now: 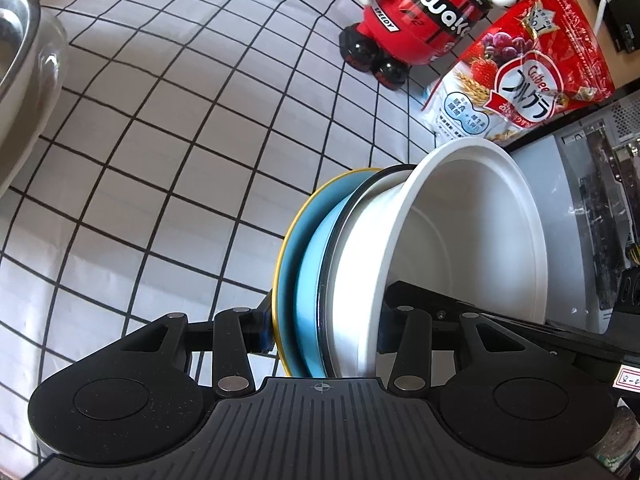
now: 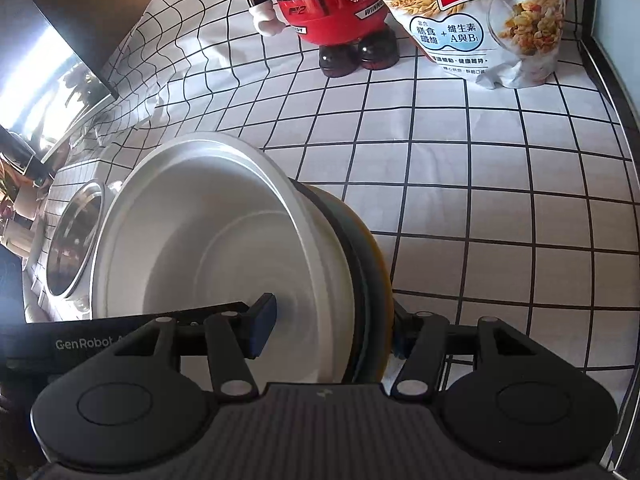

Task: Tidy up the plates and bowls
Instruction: 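Close both grippers on the white bowl, blue bowl and yellow-rimmed plate, then lift the stack with both grippers and carry it toward the steel bowl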

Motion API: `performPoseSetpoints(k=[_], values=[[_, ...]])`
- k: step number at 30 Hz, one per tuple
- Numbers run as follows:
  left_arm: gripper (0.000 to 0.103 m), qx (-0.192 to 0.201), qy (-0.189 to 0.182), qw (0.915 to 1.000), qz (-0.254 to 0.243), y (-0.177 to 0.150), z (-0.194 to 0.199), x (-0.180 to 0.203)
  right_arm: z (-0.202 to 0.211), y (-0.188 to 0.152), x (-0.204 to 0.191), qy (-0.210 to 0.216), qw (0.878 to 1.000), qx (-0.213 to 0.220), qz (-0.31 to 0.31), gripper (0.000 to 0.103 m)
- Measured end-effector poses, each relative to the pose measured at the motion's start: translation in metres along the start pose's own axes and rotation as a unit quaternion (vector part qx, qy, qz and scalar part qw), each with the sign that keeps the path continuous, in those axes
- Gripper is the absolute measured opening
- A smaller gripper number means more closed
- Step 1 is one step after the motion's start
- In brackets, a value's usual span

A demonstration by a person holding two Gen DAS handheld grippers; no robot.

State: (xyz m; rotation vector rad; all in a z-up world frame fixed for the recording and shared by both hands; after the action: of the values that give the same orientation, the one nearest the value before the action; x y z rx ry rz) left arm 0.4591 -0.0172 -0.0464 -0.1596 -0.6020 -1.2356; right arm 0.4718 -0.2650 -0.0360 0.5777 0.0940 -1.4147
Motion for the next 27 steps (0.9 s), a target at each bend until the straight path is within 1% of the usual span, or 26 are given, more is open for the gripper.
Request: performPoseSetpoints(k=[5, 9, 13, 15, 17, 22, 27], values=[[0.046, 0.001, -0.006, 1.0000, 0.002, 0.000, 0.001, -0.001, 0.000, 0.001, 0.000, 0.000, 1.000, -0.002, 0.001, 0.057], [0.044, 0.000, -0.013, 0.9999, 0.005, 0.000, 0.001, -0.003, 0.002, 0.008, 0.003, -0.011, 1.000, 0.009, -0.004, 0.057], [0.044, -0.001, -0.016, 0.9999, 0.005, -0.001, 0.002, -0.003, -0.001, 0.016, 0.008, 0.010, 1.000, -0.003, -0.022, 0.057], [0.044, -0.001, -0.016, 0.9999, 0.004, -0.001, 0.002, -0.003, -0.002, 0.017, 0.007, 0.012, 1.000, -0.006, -0.016, 0.057], [0.044, 0.000, -0.017, 0.9999, 0.001, -0.001, 0.001, -0.004, -0.003, 0.017, 0.007, 0.018, 1.000, -0.011, -0.016, 0.061], [0.044, 0.001, -0.015, 0.9999, 0.001, -0.001, 0.001, -0.004, -0.005, 0.014, 0.011, 0.053, 0.997, -0.027, -0.042, 0.061], [0.044, 0.001, -0.015, 0.9999, 0.003, -0.002, 0.000, -0.004, -0.004, 0.007, 0.008, 0.048, 0.998, -0.030, -0.033, 0.061]])
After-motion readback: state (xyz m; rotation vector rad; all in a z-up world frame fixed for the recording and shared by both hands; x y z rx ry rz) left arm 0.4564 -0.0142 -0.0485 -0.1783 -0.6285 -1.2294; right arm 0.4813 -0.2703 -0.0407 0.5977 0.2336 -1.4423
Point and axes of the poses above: each gripper's, at about its wrist camera, not at the fingertips, and z roughly against the way its jaws point, x to its right, y to its top, the point moved 5 cm from there along -z, roughly the way its jaws point, and after that the axes turned 2 degrees about -x, right-handed, at the moved point
